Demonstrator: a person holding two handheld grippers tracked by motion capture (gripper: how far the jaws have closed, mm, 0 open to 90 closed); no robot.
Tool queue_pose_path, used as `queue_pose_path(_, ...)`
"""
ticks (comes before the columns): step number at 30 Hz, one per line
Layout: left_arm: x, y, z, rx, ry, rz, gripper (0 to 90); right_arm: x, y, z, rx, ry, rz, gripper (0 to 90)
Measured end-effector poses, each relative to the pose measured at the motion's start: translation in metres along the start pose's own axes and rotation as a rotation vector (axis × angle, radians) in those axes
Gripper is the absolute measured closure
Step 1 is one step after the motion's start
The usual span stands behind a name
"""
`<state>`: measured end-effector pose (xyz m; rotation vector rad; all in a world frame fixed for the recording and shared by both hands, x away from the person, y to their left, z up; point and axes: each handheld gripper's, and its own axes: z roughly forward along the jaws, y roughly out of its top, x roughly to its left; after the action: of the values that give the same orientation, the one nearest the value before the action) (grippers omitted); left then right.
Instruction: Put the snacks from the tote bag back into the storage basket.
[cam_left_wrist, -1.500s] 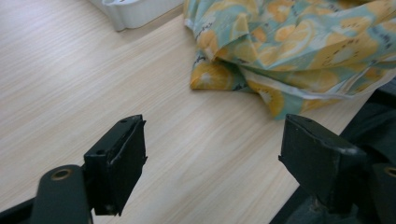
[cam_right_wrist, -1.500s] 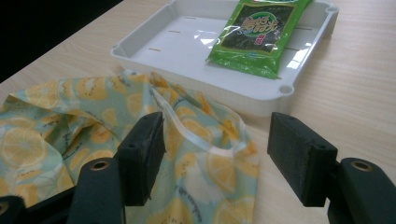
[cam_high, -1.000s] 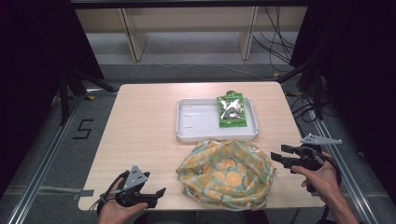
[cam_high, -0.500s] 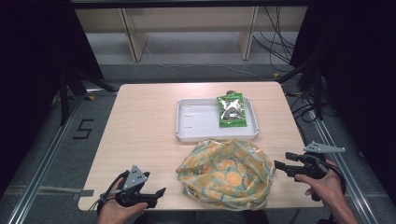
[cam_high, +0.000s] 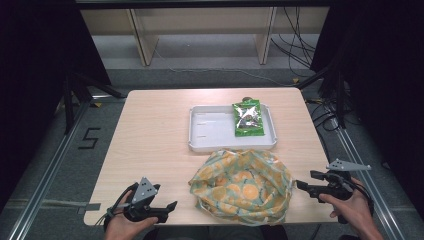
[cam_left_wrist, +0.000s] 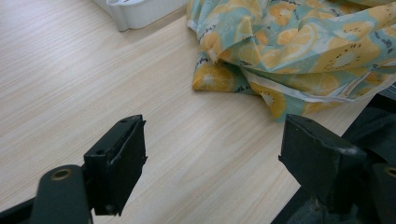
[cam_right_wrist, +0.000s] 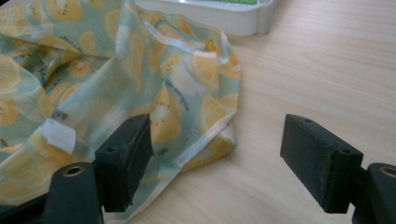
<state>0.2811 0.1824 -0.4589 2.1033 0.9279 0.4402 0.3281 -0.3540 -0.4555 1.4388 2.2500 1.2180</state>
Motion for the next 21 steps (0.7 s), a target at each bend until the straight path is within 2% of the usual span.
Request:
queue_pose_path(1,-0.001,-0.001,0.001,-0.002,-0.001,-0.027,21.7,-0.002,-0.001,0.0,-0.008,-0.01,-0.037,26.1)
queue_pose_path(2,-0.001,-0.001,0.001,0.003,0.005,-0.021,21.7,0.002,-0.003,0.0,0.011,-0.005,0.01,26.4)
queue_pose_path(3,-0.001,0.0,0.0,0.005,0.002,-0.021,21.7,-0.002,-0.004,0.0,0.0,-0.024,-0.056,26.5)
queue_pose_path(4,0.0,0.0,0.0,0.005,0.001,-0.02,21.7,0.001,-0.005,0.001,0.017,-0.02,-0.01,26.5)
queue_pose_path(5,-0.001,-0.001,0.001,0.003,0.004,-0.021,21.7,0.002,-0.006,0.0,0.025,-0.019,-0.009,26.5)
queue_pose_path(7,0.0,-0.001,0.001,0.002,0.005,-0.022,21.7,0.0,-0.008,0.0,0.015,-0.003,-0.04,26.5)
queue_pose_path(8,0.0,-0.001,0.001,0.002,0.005,-0.022,21.7,0.003,-0.009,-0.001,0.021,-0.002,-0.014,26.5)
queue_pose_path(9,0.0,0.0,0.0,0.007,0.002,-0.021,21.7,0.004,-0.01,-0.001,0.022,-0.006,-0.01,26.5)
queue_pose_path(10,0.0,0.0,0.001,0.007,0.003,-0.02,21.7,0.004,-0.011,-0.001,0.015,-0.007,-0.03,26.5)
queue_pose_path(12,0.0,0.0,0.001,0.006,0.003,-0.02,21.7,0.006,-0.012,-0.002,0.025,-0.006,-0.012,26.4)
queue_pose_path(13,0.0,0.0,0.0,0.006,0.002,-0.015,21.7,0.002,-0.012,0.0,0.016,-0.019,-0.057,26.4)
queue_pose_path(14,-0.001,0.0,0.0,0.005,0.007,-0.016,21.7,0.005,-0.013,-0.001,0.028,-0.013,-0.023,26.4)
queue_pose_path(15,0.0,0.0,0.0,0.005,0.002,-0.015,21.7,0.003,-0.013,-0.002,0.021,-0.023,-0.06,26.5)
queue_pose_path(16,0.0,0.0,0.0,0.007,0.003,-0.019,21.7,0.002,-0.013,-0.002,0.021,-0.013,-0.055,26.5)
queue_pose_path(17,0.0,0.0,0.0,0.006,0.003,-0.02,21.7,0.005,-0.014,-0.002,0.024,-0.006,-0.016,26.5)
queue_pose_path(20,-0.001,0.0,0.001,0.001,0.001,-0.026,21.7,0.004,-0.014,-0.001,0.027,-0.011,-0.017,26.5)
queue_pose_path(21,0.0,0.0,0.0,0.009,-0.005,-0.006,21.7,0.004,-0.014,-0.001,0.027,-0.011,-0.017,26.5)
